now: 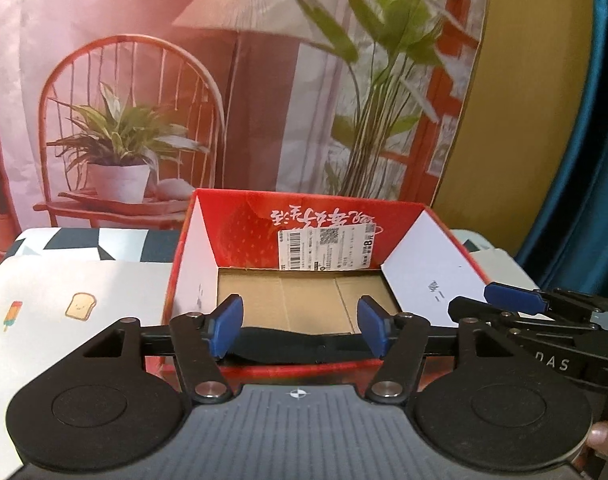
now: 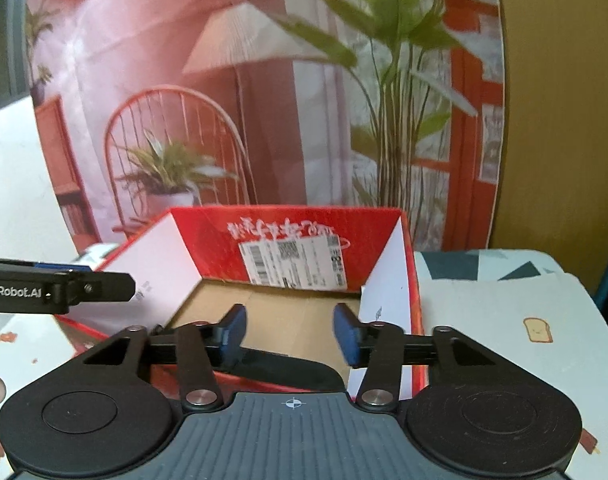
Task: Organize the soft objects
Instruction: 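Open the left gripper to drop the eye mask into the box, then move both grippers down onto the blue-and-white snack bag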
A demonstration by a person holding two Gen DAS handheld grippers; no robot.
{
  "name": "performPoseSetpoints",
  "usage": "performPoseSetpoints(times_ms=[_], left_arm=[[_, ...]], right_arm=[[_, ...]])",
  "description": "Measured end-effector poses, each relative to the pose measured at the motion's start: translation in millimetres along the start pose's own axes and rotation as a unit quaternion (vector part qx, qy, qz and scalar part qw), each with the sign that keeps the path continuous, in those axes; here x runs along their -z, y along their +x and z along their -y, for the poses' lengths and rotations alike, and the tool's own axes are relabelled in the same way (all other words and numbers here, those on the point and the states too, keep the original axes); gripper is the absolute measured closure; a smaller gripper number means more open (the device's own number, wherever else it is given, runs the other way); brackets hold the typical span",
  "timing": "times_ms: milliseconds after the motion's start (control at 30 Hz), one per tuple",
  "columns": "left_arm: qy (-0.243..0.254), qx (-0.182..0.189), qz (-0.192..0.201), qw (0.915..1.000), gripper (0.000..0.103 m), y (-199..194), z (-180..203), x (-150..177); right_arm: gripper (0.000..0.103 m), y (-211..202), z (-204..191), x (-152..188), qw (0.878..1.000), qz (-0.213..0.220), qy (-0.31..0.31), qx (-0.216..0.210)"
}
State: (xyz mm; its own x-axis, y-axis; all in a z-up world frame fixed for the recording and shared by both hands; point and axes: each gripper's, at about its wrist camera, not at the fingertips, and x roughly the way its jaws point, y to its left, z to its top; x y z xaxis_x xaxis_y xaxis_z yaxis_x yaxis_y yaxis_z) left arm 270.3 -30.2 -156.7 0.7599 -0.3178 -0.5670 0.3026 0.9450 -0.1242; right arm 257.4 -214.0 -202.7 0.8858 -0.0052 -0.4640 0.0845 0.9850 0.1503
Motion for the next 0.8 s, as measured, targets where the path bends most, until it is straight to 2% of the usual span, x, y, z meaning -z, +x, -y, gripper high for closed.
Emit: performPoseSetpoints(times_ms=[100, 267, 400, 567, 800], left_arm=[[-0.014, 0.008, -0.001, 0.9999, 0.037, -16, -4, 14], [-0.003, 0.011, -0.004, 0.9999, 0.038, -35, -4, 41], [-0.006, 0.017, -0.016, 0.9997, 0.038, -42, -3, 65], [-0.034, 0.015, -0.032, 0.9988, 0.039, -43, -9, 89], [-0.078, 0.015, -0.033, 0.9963, 0.04, -51, -16, 105]], right_arm=[[0.052, -18, -3, 6, 1.0, 0.018, -0.004, 0.004], [0.05, -43, -7, 26, 0.999, 0.029, 0.011, -0.005], [0.05, -54, -8, 48, 0.999, 0.023, 0.036, -0.014], [0.05, -60, -10, 74, 0.998, 0.002, 0.056, -0.018], [0.05, -70, -17, 96, 0.998, -0.011, 0.05, -0.021]])
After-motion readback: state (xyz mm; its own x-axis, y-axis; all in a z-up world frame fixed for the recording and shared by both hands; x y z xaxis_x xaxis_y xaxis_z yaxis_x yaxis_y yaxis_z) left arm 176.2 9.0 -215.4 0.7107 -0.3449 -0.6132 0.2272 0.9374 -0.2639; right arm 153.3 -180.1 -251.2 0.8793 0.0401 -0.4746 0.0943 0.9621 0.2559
